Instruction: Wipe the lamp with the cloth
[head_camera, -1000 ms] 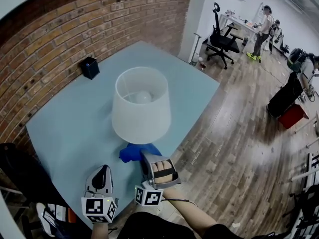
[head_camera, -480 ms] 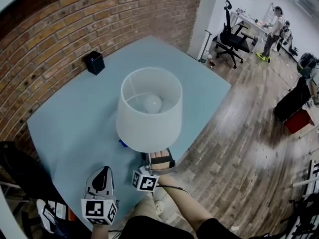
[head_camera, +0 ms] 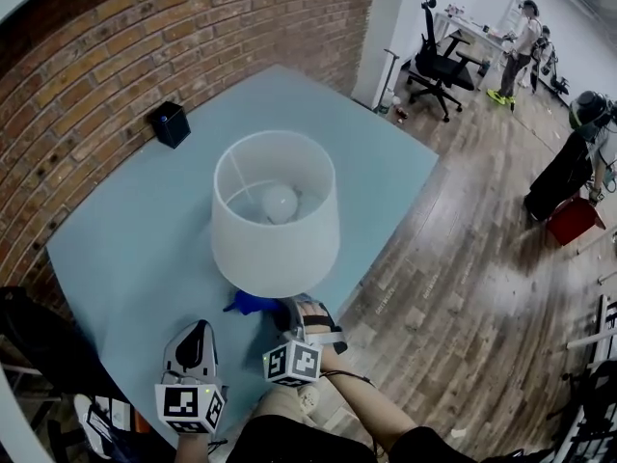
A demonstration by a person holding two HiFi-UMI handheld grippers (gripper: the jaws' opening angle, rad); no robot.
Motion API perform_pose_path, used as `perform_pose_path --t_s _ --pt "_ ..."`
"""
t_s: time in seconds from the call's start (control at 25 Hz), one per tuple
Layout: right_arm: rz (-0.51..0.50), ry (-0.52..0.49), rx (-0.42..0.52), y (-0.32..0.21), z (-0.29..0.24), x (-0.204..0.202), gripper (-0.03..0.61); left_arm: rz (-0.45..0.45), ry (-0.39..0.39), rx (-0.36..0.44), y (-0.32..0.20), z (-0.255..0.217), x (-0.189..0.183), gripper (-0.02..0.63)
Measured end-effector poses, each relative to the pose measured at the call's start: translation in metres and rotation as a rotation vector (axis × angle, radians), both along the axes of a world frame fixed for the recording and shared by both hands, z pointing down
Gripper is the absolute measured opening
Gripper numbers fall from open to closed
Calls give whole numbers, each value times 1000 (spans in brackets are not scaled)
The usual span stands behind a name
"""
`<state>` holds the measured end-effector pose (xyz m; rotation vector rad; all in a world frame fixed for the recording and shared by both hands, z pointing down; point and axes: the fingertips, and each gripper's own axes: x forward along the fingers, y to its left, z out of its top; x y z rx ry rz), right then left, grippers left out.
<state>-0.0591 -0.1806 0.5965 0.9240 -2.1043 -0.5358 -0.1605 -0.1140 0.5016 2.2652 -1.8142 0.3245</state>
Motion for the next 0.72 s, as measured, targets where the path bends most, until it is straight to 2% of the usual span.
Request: perform_pose_path --t_s 0.12,0.2,0.4,0.56,0.64,0.72 --pt "33 -244 60 5 -36 24 60 10 13 4 -1 -2 5 9" --pt "46 -363 59 3 -52 41 61 18 10 6 0 -3 6 8" --pt "113 -697 -80 -26 -70 85 61 21 0 0 1 -4 4 9" --pt "85 -993 -190 -54 -94 98 60 19 -12 -7 0 -4 2 9" --pt "56 -1090 -240 -65 -100 96 60 17 -14 -9 -2 -3 1 9" --pt "42 -1142 -275 -74 -100 94 61 16 -15 -10 -5 -3 2 9"
